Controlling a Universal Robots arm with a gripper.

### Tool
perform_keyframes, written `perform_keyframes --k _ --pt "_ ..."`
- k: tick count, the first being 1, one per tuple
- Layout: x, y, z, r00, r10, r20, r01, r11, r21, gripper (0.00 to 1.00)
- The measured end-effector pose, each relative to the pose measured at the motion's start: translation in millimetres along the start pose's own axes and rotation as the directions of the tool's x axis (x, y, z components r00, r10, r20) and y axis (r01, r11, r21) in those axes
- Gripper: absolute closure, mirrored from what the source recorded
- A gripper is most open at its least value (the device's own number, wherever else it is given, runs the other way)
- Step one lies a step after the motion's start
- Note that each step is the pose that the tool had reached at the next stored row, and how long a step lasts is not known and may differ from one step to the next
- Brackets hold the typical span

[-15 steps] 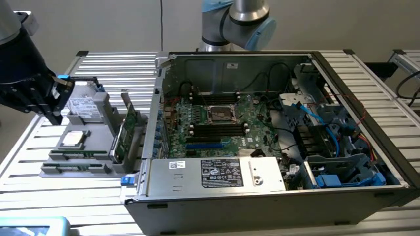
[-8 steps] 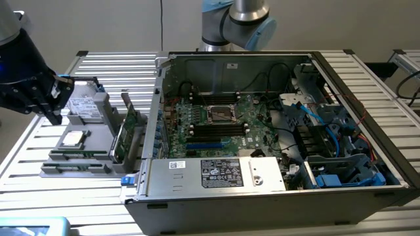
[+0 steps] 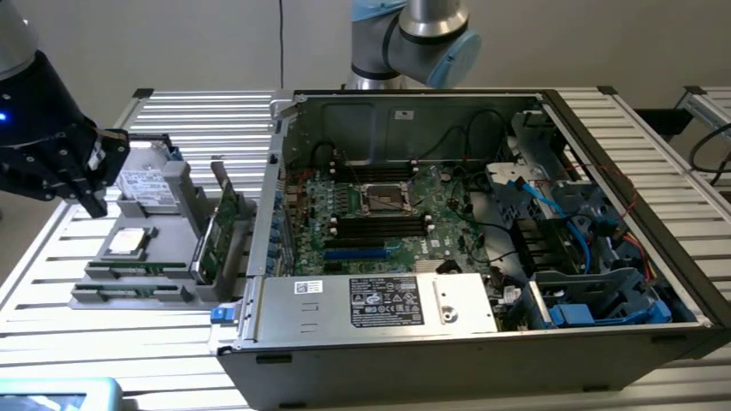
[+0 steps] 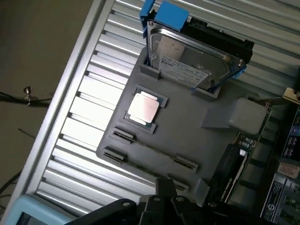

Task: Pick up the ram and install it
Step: 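Pick up the ram and move it above insertion slot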

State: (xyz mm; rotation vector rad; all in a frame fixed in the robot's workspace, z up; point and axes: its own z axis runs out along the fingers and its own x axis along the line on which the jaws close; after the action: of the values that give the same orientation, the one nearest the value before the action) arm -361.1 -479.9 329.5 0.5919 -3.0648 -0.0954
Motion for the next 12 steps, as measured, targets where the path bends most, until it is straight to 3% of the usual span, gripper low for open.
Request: perform_keyframes --k 6,12 --pt "0.0 0.0 0.4 0.9941 -0.108 -0.0049 0.108 0.9941 -0.0041 0.89" --pt "0.0 0.0 0.8 0.9762 -0.217 -0.0093 0.217 0.9762 -0.0084 0.89"
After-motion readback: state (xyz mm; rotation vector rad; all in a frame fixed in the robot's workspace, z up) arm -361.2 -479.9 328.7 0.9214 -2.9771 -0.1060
